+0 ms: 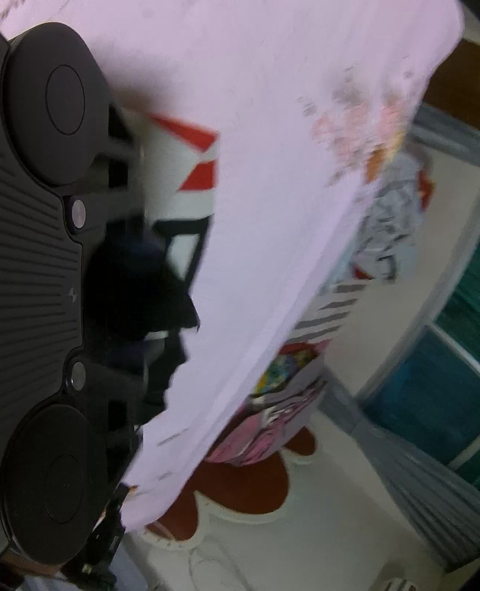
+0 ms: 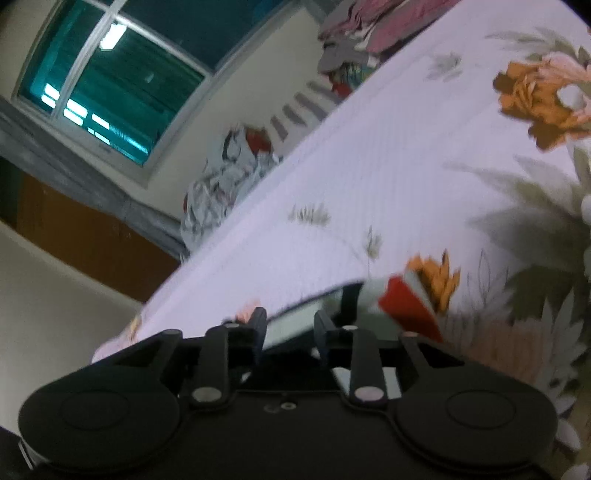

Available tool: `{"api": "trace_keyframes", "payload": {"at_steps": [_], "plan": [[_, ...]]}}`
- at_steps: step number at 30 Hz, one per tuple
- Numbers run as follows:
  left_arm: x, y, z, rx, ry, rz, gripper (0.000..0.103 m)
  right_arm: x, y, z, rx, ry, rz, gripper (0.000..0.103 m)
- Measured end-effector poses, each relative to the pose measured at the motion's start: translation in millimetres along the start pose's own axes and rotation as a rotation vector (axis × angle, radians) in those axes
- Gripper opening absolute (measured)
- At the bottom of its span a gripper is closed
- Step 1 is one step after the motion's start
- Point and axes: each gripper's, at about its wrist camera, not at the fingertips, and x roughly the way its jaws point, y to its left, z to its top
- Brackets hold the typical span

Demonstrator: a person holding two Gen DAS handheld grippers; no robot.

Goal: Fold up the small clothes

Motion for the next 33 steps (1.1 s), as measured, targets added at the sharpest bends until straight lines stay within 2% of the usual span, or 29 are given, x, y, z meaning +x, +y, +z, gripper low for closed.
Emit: {"api": "trace_keyframes", "payload": {"at_steps": [2,5,8,11,13,14,15,16,17,19,21,22,24,26,31,32,33], "plan": [[-11.0,2.2,2.2,0.012,-0.045,0.018,0.077,-4.1,1.1,1.4,-0.023,-0.011,0.004,0.033],[-5.6,3.6,7.6,0.072,-0.003,0.055,0.076,-2.5,6.9,0.7,-0.105,0.008,-0.018,0.033],[12.4,-9.2,8.2,0.202,0.071,0.115,0.064,10.8,20.3,-7.4,-0.242,0.065,-0.072,0.033],[33.1,-29.0,-0.2,0.370,0.139,0.184,0.059,31.3,36.1,-23.5,-0.413,0.133,-0.152,0.034],[43.6,-42.0,-11.4,0.498,0.163,0.228,0.058,36.5,49.7,-38.8,-0.576,0.131,-0.205,0.034],[44.1,-48.7,-15.3,0.557,0.155,0.250,0.050,36.4,56.1,-44.9,-0.639,0.131,-0.224,0.025],[42.2,-52.4,-17.9,0.582,0.144,0.254,0.026,38.5,61.4,-50.3,-0.699,0.136,-0.251,0.009],[38.3,-54.2,-18.1,0.577,0.120,0.257,0.010,39.5,65.0,-54.4,-0.746,0.137,-0.269,0.006],[31.8,-55.4,-17.1,0.569,0.078,0.275,0.004,37.4,68.2,-56.6,-0.772,0.122,-0.275,0.005],[8.5,-52.2,-15.7,0.517,-0.065,0.310,0.004,26.2,71.9,-54.1,-0.787,0.046,-0.273,0.005],[-5.1,-40.6,-12.3,0.434,-0.132,0.341,0.004,16.1,66.5,-45.0,-0.740,-0.030,-0.272,0.005],[-4.9,-34.5,-12.0,0.399,-0.138,0.358,0.004,14.3,62.0,-41.8,-0.729,-0.052,-0.287,0.005],[11.1,-23.7,-12.9,0.360,-0.056,0.373,0.004,26.4,53.4,-40.2,-0.723,-0.019,-0.315,0.004],[21.3,-25.4,-17.7,0.395,-0.045,0.404,0.004,42.6,47.6,-43.6,-0.730,0.025,-0.358,0.004],[23.8,-39.2,-21.0,0.466,-0.040,0.450,0.004,48.0,49.2,-46.2,-0.720,0.011,-0.386,0.007],[23.0,-41.1,-19.8,0.477,-0.033,0.453,0.006,47.1,53.9,-47.4,-0.727,0.009,-0.395,0.011],[19.3,-45.1,-17.4,0.483,-0.031,0.457,0.016,44.2,60.9,-48.7,-0.734,-0.006,-0.396,0.026]]}}
